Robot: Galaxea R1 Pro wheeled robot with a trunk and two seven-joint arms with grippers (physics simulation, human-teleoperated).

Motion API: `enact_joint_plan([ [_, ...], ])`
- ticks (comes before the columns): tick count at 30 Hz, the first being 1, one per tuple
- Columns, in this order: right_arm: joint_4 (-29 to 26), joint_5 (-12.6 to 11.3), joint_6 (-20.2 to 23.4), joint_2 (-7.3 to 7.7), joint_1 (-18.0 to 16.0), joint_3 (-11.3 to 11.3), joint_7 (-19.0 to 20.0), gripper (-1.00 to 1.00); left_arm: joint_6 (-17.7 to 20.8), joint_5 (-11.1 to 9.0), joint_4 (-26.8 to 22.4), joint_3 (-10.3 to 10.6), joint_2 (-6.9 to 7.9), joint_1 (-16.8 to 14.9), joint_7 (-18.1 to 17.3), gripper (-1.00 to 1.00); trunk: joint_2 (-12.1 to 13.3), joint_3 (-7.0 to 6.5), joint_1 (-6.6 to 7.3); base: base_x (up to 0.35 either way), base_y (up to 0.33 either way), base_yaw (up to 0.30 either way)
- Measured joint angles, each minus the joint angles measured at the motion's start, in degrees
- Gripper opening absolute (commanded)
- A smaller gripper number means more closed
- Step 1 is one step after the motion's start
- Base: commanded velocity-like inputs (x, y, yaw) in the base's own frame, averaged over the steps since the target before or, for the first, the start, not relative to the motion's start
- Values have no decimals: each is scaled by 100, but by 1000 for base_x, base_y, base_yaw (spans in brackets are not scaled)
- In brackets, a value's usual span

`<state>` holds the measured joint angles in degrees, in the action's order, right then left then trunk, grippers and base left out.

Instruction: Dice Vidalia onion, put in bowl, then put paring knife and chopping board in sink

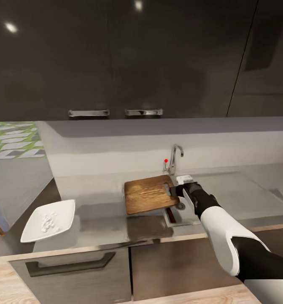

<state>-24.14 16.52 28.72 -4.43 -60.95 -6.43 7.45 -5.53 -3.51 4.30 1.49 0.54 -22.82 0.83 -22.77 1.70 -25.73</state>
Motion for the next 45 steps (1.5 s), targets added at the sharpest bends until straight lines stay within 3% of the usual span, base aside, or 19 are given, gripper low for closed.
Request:
enact_joint_plan([
  [2,3,-73,-29,-149,-1,-29,-608,-100,0,0,0,1,0,0,1,100,0,-1,0,161,-89,0],
  [5,100,-789,-313,-320,0,-152,-1545,-100,0,0,3,0,0,0,0,100,0,-1,-1,126,-81,0],
  [7,151,-1170,-463,-346,-2,-204,-1874,-100,0,0,3,0,0,0,1,100,0,-1,-1,68,-48,0],
  [9,203,-1767,-588,-352,0,-253,-2294,-100,-1,0,1,0,0,0,1,100,1,-1,-1,24,-17,0],
  [14,229,-2781,-738,-313,1,-373,-2998,-100,-1,0,3,0,0,0,1,100,1,-1,-2,6,-4,0],
  [19,477,-3975,-1149,-320,2,-540,-4047,-100,-1,0,5,0,0,0,1,100,2,1,-2,0,0,0],
  [23,641,-4210,-1783,-376,1,-558,-4656,-100,4,-5,2,-6,18,0,5,100,0,0,-1,0,0,0],
  [27,648,-4457,-1999,-438,1,-588,-5445,-100,0,-8,0,-9,39,0,17,100,0,1,-1,0,0,0],
  [31,629,-5121,-2321,-417,1,-682,-6157,-100,2,-14,-3,-9,37,0,18,100,0,1,-1,0,0,0],
  [34,611,-5374,-2520,-398,2,-697,-6633,-100,15,-15,-1,-9,18,0,18,100,0,1,-1,0,0,0],
  [39,596,-5461,-2782,-443,1,-703,-7186,-100,25,-19,0,-11,8,0,19,100,0,0,-1,0,0,0],
  [41,539,-5461,-2931,-456,0,-698,-7603,-100,25,-22,0,-15,9,0,19,100,0,0,-1,0,0,0],
  [45,214,-5489,-2992,-466,0,-680,-8114,-100,26,-22,0,-14,9,0,19,100,-1,0,-1,0,0,0],
])
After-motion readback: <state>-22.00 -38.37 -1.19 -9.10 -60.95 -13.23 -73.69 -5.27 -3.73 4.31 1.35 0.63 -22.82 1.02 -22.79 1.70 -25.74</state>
